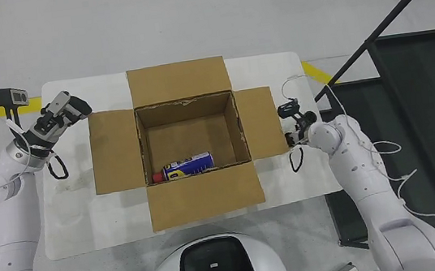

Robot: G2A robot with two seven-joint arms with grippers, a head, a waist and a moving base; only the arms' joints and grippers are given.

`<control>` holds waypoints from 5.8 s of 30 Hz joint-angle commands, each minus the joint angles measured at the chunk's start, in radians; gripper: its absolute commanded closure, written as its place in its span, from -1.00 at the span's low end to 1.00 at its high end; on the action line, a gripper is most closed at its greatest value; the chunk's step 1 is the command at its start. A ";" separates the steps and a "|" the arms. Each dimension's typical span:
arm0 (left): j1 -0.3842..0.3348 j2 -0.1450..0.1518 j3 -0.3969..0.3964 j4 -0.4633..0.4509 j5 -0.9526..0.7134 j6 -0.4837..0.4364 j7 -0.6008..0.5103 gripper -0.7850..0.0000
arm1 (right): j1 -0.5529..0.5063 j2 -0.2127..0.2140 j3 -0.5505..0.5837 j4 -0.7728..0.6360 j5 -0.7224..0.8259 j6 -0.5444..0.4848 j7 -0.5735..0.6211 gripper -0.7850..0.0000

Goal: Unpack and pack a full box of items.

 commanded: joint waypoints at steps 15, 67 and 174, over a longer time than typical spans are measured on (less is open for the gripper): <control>0.000 0.000 0.000 0.000 0.000 0.000 0.000 -1.00 | -0.328 0.072 0.246 -0.738 0.267 -0.256 0.154 -1.00; 0.000 0.000 0.000 0.000 0.000 0.000 0.000 -1.00 | -0.042 0.083 -0.226 -0.768 0.114 -0.221 0.114 -1.00; 0.000 0.000 0.000 0.000 0.000 0.000 0.000 -1.00 | 0.667 -0.453 -1.097 0.646 0.268 -0.408 0.005 0.15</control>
